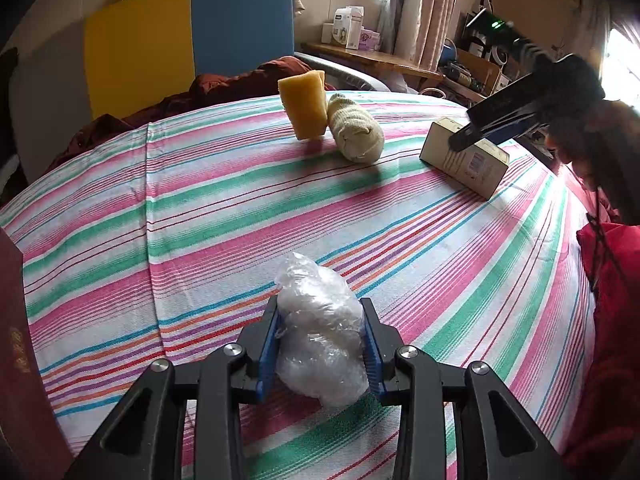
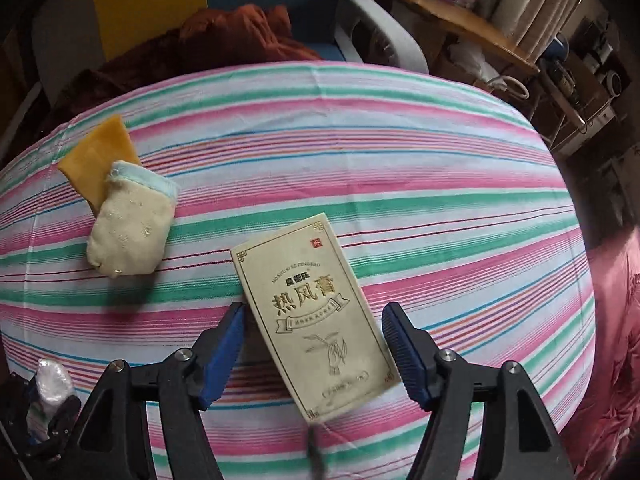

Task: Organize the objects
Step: 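Hold the bundle with the left gripper while the right gripper grasps the cream medicine box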

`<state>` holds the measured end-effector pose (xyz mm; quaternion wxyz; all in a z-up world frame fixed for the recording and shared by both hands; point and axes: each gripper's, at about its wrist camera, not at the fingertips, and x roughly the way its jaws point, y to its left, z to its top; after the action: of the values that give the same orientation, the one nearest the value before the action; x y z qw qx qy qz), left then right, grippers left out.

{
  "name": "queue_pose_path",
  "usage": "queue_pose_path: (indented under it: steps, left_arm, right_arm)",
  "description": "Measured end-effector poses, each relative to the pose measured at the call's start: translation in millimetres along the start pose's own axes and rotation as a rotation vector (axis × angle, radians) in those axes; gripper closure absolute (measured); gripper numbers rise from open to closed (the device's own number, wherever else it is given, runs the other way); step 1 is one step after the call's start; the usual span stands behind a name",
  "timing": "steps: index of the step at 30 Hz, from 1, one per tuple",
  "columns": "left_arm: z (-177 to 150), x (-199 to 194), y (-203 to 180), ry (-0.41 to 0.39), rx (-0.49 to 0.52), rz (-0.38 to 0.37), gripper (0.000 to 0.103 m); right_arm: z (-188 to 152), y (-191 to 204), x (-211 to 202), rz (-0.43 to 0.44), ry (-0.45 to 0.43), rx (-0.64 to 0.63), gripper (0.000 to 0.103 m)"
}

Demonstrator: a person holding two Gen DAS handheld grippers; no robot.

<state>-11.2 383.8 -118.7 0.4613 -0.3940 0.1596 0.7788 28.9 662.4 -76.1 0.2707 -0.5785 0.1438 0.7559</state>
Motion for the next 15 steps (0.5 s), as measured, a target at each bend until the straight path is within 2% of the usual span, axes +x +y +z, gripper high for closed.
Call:
queue_pose_path:
  steps: [1,4,7,11,15]
  left_arm:
    - [0,0,0,0.000,0.002,0.001,0.066]
    - [0,1,-1,-0.002,0.007,0.006,0.066]
    - [0,2,-2,-0.003,0.012,0.010,0.066]
    - [1,2,-4,-0.004,0.016,0.016,0.066]
    - [-1,-2,-6,0.000,0.025,0.037,0.067]
  right_arm:
    - [-1,2,3,-0.003,0.000,0.002,0.035]
    - [-5,9,8,-0.010,0.003,0.024,0.052]
    - [-14,22,2,0.041,-0.002,0.037,0.052]
    - [-33,58,-7,0.135,0.012,0.026,0.052]
    - [-55,89,-15,0.167,0.012,0.029,0.052]
